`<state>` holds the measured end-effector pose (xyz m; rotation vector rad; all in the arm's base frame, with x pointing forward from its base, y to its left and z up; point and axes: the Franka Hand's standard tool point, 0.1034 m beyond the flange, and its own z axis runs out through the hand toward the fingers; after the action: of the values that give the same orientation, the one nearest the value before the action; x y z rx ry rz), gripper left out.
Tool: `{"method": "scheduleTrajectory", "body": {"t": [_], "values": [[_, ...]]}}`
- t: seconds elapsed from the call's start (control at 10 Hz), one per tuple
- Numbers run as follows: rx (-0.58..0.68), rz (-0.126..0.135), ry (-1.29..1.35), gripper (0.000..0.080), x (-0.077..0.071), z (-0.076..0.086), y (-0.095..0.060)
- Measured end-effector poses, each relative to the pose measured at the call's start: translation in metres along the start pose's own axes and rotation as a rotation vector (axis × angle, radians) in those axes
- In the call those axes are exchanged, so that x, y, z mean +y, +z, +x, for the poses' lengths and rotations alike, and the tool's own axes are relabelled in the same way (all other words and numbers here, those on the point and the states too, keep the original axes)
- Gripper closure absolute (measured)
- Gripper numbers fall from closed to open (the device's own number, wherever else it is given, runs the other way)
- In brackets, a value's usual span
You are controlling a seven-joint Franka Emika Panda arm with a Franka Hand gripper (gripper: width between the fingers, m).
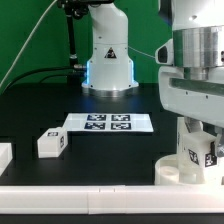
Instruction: Assemble stool
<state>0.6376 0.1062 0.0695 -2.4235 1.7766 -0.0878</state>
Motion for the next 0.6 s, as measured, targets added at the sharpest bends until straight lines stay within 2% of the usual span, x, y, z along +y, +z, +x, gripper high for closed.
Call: {"method": "scheduleTrajectory", "body": {"t": [0.2,0.4,0.5,0.6], "values": [[-0.011,-0.007,0.273,0.0462,-0.004,0.003,0.001],[-0.015,-0.005,0.643,0.0462,-0.006,-0.001,0.002],[-0.024,0.009,0.787,0.0462,-0.009,-0.006,0.002],[-0.049,0.054,0.837,0.0462,-0.013,-0.013,0.002]]}}
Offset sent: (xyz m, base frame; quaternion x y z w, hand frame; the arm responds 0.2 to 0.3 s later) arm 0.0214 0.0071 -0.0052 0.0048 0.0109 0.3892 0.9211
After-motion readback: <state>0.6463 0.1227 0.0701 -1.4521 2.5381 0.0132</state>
